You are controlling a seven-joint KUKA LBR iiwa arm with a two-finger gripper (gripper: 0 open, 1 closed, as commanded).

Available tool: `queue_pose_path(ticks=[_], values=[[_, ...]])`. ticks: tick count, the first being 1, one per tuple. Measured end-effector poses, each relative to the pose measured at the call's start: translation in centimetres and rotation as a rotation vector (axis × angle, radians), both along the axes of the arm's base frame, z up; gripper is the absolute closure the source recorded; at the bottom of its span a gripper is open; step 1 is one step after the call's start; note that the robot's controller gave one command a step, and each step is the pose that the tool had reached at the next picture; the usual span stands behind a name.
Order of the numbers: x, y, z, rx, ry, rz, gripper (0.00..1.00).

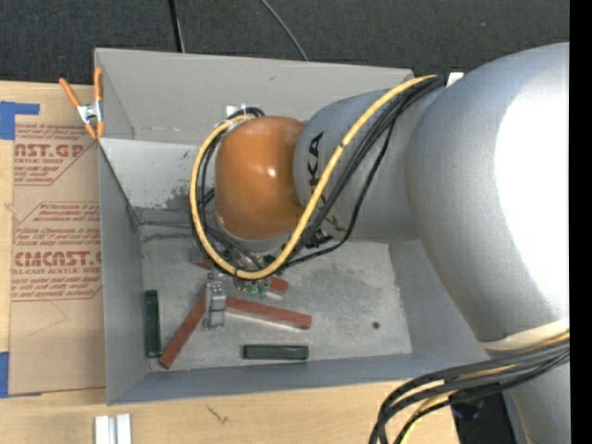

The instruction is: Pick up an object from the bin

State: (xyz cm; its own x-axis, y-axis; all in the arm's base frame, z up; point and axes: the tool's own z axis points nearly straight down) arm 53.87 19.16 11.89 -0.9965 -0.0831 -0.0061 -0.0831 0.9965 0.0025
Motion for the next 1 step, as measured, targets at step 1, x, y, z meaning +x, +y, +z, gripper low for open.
queue_pose_path(ticks=[1], values=[[-0.54, 1.06, -2.67, -0.002, 0.006, -0.131, 0.00]])
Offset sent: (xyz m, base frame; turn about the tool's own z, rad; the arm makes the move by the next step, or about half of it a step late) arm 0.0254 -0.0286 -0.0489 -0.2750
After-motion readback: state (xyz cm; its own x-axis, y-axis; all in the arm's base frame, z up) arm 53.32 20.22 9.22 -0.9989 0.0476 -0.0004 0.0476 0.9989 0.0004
